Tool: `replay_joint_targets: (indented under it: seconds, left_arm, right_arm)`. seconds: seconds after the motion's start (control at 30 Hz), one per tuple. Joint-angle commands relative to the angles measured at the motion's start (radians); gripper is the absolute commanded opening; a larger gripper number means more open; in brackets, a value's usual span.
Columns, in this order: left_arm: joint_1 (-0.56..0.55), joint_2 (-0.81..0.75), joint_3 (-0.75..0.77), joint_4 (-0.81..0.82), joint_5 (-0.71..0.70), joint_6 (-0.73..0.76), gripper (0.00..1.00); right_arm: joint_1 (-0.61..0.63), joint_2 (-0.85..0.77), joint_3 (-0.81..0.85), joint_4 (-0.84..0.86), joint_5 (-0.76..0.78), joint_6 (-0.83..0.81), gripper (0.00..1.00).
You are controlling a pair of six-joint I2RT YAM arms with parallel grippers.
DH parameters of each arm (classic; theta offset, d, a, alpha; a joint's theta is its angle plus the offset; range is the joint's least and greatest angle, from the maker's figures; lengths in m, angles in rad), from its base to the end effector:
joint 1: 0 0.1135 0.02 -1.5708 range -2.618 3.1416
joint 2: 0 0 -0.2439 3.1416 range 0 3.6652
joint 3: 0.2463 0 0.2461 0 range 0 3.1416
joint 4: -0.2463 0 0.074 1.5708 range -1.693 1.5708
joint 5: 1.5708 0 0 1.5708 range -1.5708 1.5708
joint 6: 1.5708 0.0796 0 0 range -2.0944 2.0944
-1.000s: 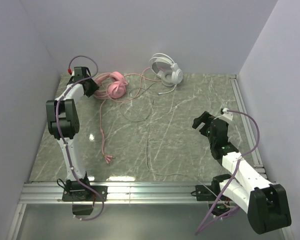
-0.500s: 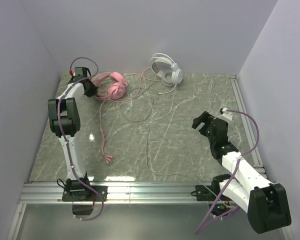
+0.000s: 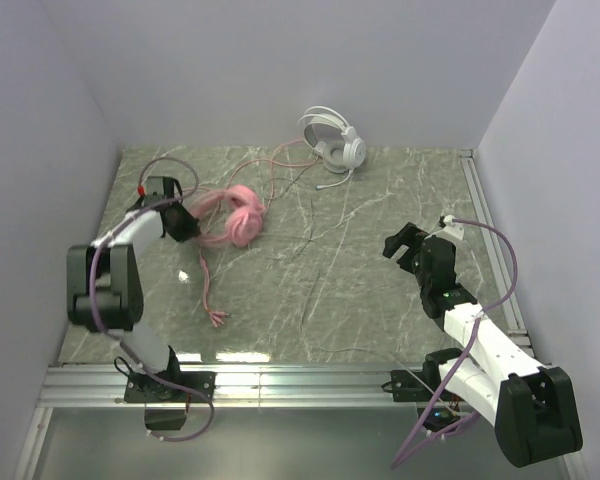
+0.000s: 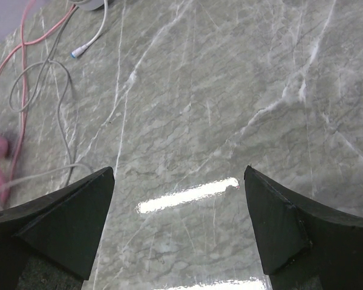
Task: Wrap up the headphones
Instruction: Grab headphones with the left arm
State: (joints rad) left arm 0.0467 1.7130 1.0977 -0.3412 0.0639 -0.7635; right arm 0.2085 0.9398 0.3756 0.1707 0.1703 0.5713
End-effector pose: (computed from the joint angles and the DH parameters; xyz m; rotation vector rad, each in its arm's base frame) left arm 0.3724 0.0123 0.1408 -0.9868 2.3671 -0.3621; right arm 0.2480 0.0387 0.1751 0.4661 1.9184 0.3445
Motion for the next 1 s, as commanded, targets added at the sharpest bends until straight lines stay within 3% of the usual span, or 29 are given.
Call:
replay_joint_targets:
  seconds: [0.0, 0.03, 0.1, 0.2, 0.47, 0.57, 0.8, 0.97]
  left_arm:
    - [-0.025, -0.221, -0.117, 0.065, 0.040, -0.023, 0.09]
    - [-0.024, -0.249, -0.158, 0.073, 0.045, -0.016, 0.27]
    - [-0.024, -0.306, -0.171, 0.053, 0.024, -0.007, 0.42]
    - [-0.024, -0.335, -0.151, 0.005, 0.007, 0.033, 0.51]
    - [-0.024, -0.232, 0.088, -0.137, 0.039, 0.205, 0.58]
    - [-0.022, -0.135, 0.169, -0.159, 0.094, 0.280, 0.73]
    - [-0.010, 0.049, 0.289, -0.208, 0.094, 0.380, 0.68]
    - [-0.008, 0.108, 0.269, -0.191, 0.140, 0.397, 0.64]
  right_arm:
    - [-0.003, -0.001, 0.046, 0.016, -0.006, -0.004, 0.95]
    - [-0.003, 0.002, 0.048, 0.018, -0.009, -0.002, 0.95]
    - [-0.001, -0.001, 0.045, 0.027, -0.023, -0.005, 0.94]
    - [-0.003, -0.006, 0.042, 0.027, -0.023, -0.005, 0.94]
    - [-0.003, 0.001, 0.045, 0.030, -0.029, -0.005, 0.94]
    - [-0.001, 0.007, 0.046, 0.033, -0.040, -0.007, 0.94]
    - [-0.003, 0.010, 0.048, 0.032, -0.040, -0.011, 0.94]
    - [-0.004, 0.016, 0.046, 0.038, -0.061, -0.016, 0.94]
